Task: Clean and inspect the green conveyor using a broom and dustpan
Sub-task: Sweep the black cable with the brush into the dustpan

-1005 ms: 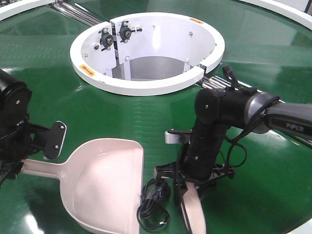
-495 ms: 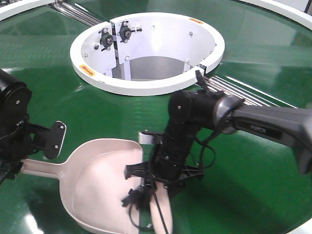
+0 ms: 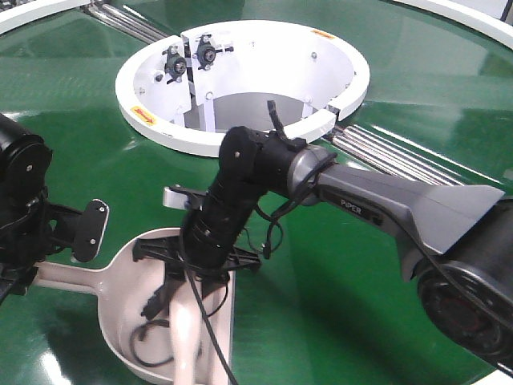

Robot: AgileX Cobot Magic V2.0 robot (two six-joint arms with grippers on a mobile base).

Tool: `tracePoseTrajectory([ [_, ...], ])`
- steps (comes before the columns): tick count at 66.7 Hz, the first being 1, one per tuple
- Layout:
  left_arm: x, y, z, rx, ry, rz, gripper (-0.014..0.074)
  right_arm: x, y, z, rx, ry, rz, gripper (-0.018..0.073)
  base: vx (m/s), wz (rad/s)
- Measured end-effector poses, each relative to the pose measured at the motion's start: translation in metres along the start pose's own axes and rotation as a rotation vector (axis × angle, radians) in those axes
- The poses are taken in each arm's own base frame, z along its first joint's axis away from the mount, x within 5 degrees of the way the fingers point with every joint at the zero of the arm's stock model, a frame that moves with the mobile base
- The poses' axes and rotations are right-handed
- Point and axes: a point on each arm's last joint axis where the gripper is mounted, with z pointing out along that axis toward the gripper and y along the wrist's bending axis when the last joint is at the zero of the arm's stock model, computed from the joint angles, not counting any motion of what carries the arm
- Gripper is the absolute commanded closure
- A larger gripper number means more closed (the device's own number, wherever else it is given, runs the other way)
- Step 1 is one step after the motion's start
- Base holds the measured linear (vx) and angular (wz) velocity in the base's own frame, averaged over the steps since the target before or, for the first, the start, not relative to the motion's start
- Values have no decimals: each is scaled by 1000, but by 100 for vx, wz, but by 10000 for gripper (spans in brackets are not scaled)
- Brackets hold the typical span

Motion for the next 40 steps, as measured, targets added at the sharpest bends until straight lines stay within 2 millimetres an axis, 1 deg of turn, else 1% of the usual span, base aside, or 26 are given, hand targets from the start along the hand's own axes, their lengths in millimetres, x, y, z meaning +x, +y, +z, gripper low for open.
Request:
tracePoseTrajectory([
  [9,0,0,0,0,0,0,621,-4,8,-9,-14,-34,-22,564,0,0],
  [25,0,0,0,0,0,0,621,-3,10,-17,0,-58,-42,564,0,0],
  [33,0,0,0,0,0,0,621,0,12,-31,35,-94,-72,564,0,0],
  [40,0,0,0,0,0,0,621,5,15,-48,69,-136,-104,562,0,0],
])
